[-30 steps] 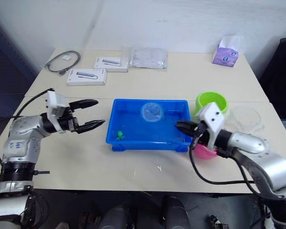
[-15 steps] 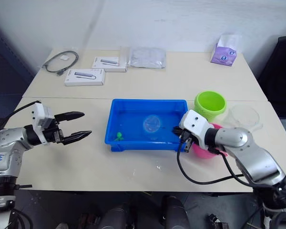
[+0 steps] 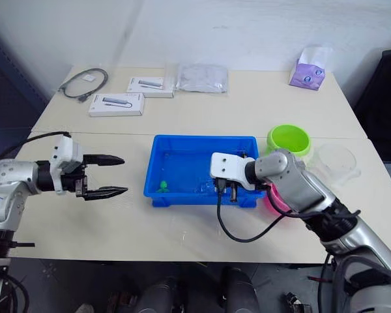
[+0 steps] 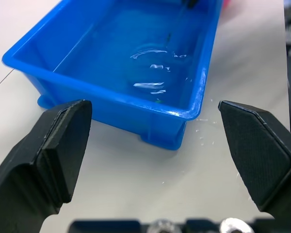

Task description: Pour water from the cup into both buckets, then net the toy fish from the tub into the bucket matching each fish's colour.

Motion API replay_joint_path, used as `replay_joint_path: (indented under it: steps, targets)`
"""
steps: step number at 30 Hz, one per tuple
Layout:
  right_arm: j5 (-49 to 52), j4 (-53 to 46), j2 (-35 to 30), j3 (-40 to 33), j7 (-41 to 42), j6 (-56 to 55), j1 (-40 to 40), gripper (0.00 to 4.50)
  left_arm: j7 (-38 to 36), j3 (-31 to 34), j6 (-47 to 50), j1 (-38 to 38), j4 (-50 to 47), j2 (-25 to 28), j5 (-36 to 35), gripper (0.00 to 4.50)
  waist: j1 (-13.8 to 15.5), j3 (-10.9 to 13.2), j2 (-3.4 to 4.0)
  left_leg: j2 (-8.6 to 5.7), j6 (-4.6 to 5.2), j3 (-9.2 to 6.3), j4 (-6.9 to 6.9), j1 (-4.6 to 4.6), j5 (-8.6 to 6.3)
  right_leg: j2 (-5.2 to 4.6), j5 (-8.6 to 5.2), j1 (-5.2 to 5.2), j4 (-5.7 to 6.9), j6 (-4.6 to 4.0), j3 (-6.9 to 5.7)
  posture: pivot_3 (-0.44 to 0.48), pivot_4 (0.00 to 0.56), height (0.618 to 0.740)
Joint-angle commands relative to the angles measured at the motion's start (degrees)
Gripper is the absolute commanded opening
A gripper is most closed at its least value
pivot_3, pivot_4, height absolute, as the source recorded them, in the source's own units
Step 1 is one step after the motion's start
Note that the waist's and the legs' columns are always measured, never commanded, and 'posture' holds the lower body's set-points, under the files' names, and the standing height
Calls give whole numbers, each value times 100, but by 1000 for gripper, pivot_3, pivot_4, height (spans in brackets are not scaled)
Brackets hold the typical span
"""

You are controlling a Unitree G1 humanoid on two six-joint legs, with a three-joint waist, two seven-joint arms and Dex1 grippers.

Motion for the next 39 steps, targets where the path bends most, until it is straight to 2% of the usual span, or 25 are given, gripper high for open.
replay_joint_path:
  steps: [1, 7, 11, 14, 21, 30, 34, 39]
  targets:
    - [-50, 61, 385, 31, 69, 100, -197, 0, 8, -144, 255, -128, -311, 119, 74, 4486, -4, 0, 0, 0, 0, 0, 0, 0, 0, 1, 0, 0, 0, 0, -1, 0, 150, 740]
    - [129, -40, 867, -224, 18, 293, -102, 0, -27, -244, 278, -11, -364, 192, 197, 4486, -50, 0, 0, 2, 0, 3, 8, -31, 1, 7, 0, -37, 14, 0, -1, 0, 150, 740]
    - [316, -215, 941, -511, -54, 451, 10, 0, 5, -215, 342, 62, -367, 163, 166, 4486, -49, 0, 0, 0, 0, 6, 13, -53, 2, 8, 0, -59, 20, 0, -6, 0, 150, 740]
    - [462, -387, 905, -855, -133, 309, 203, 0, 22, -193, 365, 102, -367, 167, 159, 4486, -36, 0, 0, -2, 1, 8, 13, -53, 3, 7, 0, -60, 20, 1, -10, 0, 150, 740]
    - [1476, -1113, 711, -2120, -134, 819, 929, 0, 51, -125, 379, 182, -392, 127, 102, 4486, 4, 0, 0, -2, 1, 11, 13, -52, 3, 8, 1, -61, 21, 1, -8, 0, 150, 740]
    - [2083, -2224, 148, -3447, -374, 563, 2235, 0, 284, 124, 370, -50, -365, -669, -500, 4486, 31, 0, 0, -6, 4, 11, 12, -51, 4, 6, 2, -60, 23, 3, -3, 0, 150, 740]
    - [2105, -2487, -14, -3937, -582, 346, 2824, 0, 454, 161, -136, -215, 20, -1207, -449, 4486, 58, -1, -2, -9, 4, 16, 12, -48, 4, 7, 3, -59, 24, 5, -5, 0, 150, 740]
    - [2364, -2711, -113, -4553, -937, 509, 3167, 0, 665, 154, -415, -454, 467, -1701, -403, 4486, 37, -2, -3, -9, 7, 27, 13, -37, 6, 10, 5, -58, 30, 9, -6, 0, 150, 740]
